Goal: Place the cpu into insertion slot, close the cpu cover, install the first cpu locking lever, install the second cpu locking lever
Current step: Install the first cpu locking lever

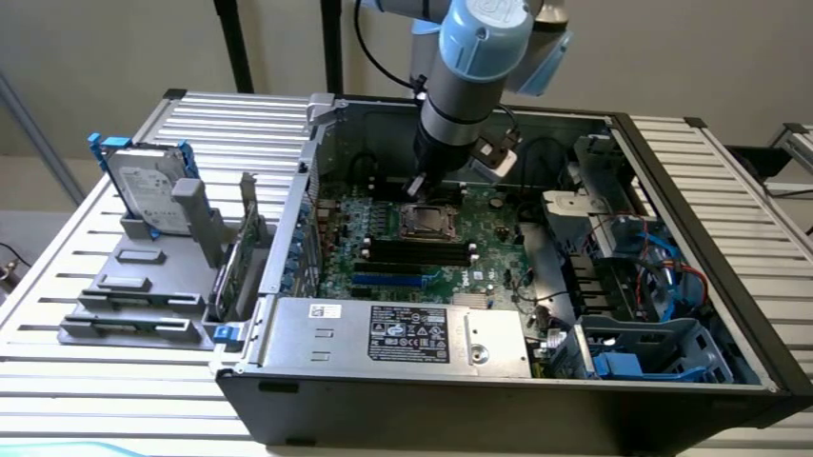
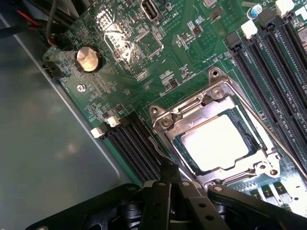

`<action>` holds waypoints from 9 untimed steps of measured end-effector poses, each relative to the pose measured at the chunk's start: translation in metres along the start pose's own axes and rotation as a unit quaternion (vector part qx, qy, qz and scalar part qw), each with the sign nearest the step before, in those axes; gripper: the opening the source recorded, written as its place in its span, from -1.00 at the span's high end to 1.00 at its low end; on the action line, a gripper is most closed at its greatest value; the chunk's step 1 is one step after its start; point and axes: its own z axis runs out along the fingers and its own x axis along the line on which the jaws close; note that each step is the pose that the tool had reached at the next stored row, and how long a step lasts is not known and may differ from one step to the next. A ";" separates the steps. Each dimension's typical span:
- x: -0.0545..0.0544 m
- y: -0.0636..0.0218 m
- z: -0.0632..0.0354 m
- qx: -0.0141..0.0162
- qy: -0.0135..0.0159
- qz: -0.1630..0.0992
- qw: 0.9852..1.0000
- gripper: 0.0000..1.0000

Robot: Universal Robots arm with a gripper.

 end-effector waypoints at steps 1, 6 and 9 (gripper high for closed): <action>0.000 0.0002 0.0004 0.000 0.000 0.000 1.000 0.79; 0.000 0.0014 0.0014 -0.001 -0.001 0.000 1.000 0.79; 0.000 0.0016 0.0018 -0.001 -0.002 0.000 1.000 0.79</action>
